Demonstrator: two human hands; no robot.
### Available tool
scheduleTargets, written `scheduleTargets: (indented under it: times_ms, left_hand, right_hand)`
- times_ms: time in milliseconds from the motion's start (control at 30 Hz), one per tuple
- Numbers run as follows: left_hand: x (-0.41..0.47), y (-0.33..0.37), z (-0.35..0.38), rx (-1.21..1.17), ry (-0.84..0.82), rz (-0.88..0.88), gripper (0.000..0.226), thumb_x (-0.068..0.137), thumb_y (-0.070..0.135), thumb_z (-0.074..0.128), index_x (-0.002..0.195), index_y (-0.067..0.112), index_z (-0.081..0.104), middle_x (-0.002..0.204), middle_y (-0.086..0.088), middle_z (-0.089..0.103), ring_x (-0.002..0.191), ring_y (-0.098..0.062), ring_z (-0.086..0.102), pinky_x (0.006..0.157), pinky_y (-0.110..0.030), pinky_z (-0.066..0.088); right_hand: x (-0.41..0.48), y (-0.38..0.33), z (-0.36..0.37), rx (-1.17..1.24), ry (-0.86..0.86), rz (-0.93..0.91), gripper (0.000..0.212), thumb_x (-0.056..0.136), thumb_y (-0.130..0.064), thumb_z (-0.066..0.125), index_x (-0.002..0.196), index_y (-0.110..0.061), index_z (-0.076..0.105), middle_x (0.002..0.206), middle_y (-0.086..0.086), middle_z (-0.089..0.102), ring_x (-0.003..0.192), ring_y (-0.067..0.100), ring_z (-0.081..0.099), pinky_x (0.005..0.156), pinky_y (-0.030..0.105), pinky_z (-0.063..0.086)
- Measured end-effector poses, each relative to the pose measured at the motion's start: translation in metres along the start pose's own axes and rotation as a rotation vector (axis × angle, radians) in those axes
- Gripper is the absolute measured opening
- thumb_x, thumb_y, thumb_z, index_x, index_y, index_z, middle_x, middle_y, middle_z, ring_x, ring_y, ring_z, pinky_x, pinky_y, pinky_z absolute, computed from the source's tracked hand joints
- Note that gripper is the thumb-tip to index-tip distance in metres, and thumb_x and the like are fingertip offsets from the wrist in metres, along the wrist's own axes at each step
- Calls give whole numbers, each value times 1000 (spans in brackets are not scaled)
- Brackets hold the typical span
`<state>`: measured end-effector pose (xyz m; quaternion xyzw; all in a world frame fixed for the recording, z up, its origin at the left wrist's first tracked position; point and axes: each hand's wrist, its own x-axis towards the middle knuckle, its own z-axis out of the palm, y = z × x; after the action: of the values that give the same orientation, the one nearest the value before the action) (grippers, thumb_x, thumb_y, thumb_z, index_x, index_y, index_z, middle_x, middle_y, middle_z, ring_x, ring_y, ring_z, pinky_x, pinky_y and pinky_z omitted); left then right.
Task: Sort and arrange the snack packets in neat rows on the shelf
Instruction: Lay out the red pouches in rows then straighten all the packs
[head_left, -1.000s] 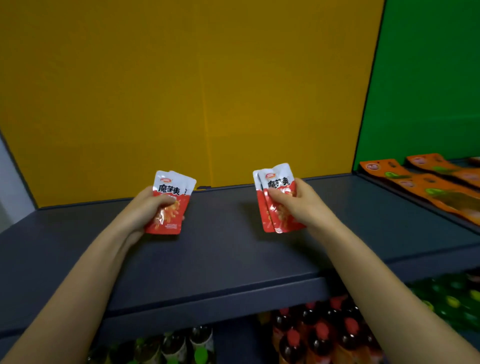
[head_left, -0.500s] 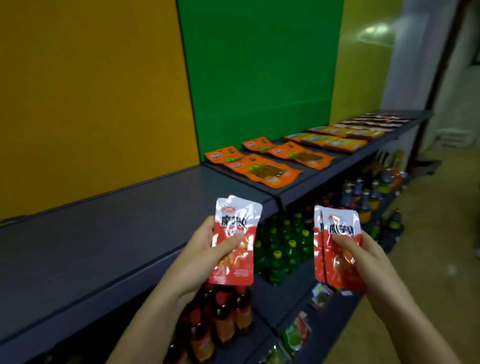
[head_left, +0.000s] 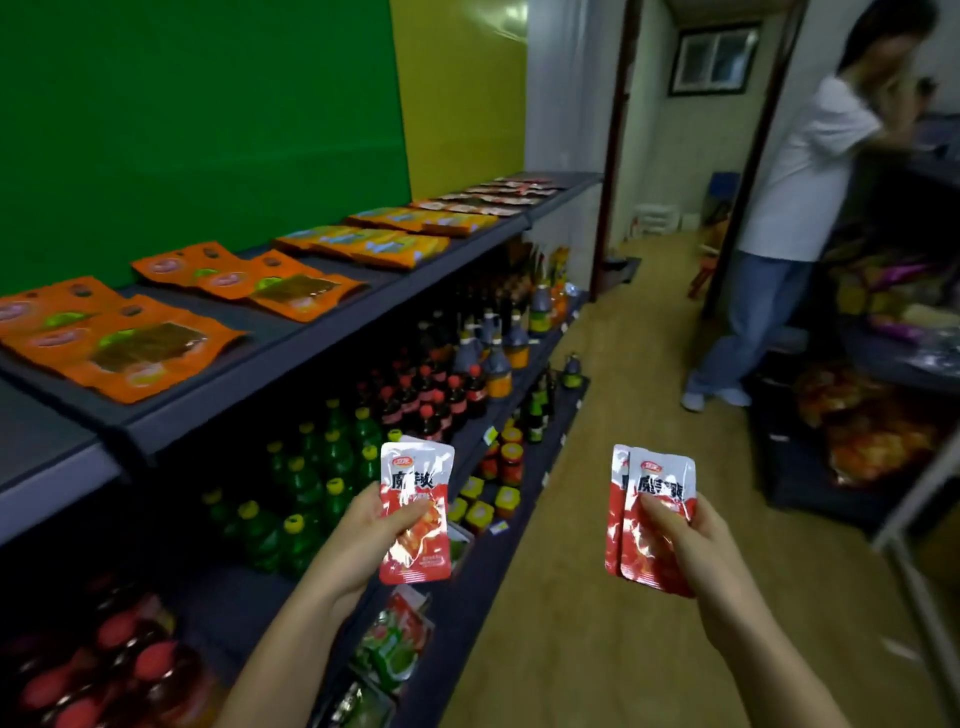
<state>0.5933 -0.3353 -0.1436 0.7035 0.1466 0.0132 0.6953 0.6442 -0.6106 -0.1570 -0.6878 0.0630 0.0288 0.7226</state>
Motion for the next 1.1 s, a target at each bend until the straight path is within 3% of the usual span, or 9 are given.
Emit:
scheduleTargets:
  times_ms: [267, 400, 467, 633, 767, 933, 1100]
  left_hand:
    - [112, -24, 70, 35, -89, -120, 19, 88, 12, 58, 106, 8, 61, 93, -13, 72, 79, -24, 68, 79, -41, 53]
    - [191, -12, 103, 22, -131, -91, 17, 89, 11, 57, 105, 14, 63, 90, -7, 74, 77, -21, 71, 69, -34, 56]
    - [234, 4, 116, 21, -162, -66, 21, 89, 13, 58, 110, 15, 61, 96, -10, 73, 85, -25, 70, 75, -38, 55]
    - [338, 50, 146, 21, -201, 46, 22, 89, 9, 56, 110, 16, 60, 98, -6, 71, 90, -24, 67, 82, -39, 51]
    - [407, 64, 174, 31, -224, 47, 28, 88, 13, 59, 116, 17, 57, 108, -8, 70, 100, -28, 65, 93, -47, 49]
    - [476, 65, 218, 42, -254, 8, 25, 89, 10, 56, 114, 13, 56, 100, -11, 70, 85, -25, 67, 72, -35, 53]
    - [554, 65, 261, 34, -202, -21, 28, 89, 9, 57, 117, 11, 55, 101, -10, 70, 87, -24, 67, 70, -33, 52]
  right_hand:
    - [84, 29, -40, -18, 110, 101, 18, 89, -12, 58, 106, -7, 59, 86, 6, 68, 71, 19, 61, 61, 28, 48]
    - [156, 17, -50, -35, 155, 72, 16, 89, -13, 59, 104, -7, 59, 81, 2, 66, 66, 12, 60, 60, 26, 46]
    - [196, 4, -50, -54, 165, 33, 14, 89, -15, 59, 102, -10, 59, 77, -2, 65, 60, 6, 59, 57, 22, 44]
    - [291, -32, -51, -81, 153, -30, 17, 89, -16, 60, 105, -12, 59, 87, 8, 68, 71, 17, 62, 60, 23, 50]
    - [351, -40, -61, -50, 210, -34, 12, 88, -17, 60, 100, -18, 60, 95, 9, 70, 80, 21, 65, 75, 33, 51]
    - [424, -31, -75, -3, 241, 46, 9, 88, -16, 60, 97, -18, 60, 91, 7, 69, 77, 21, 64, 69, 30, 50]
    - [518, -29, -96, 1, 212, 88, 11, 88, -16, 60, 99, -14, 60, 88, 6, 69, 73, 18, 64, 61, 27, 49]
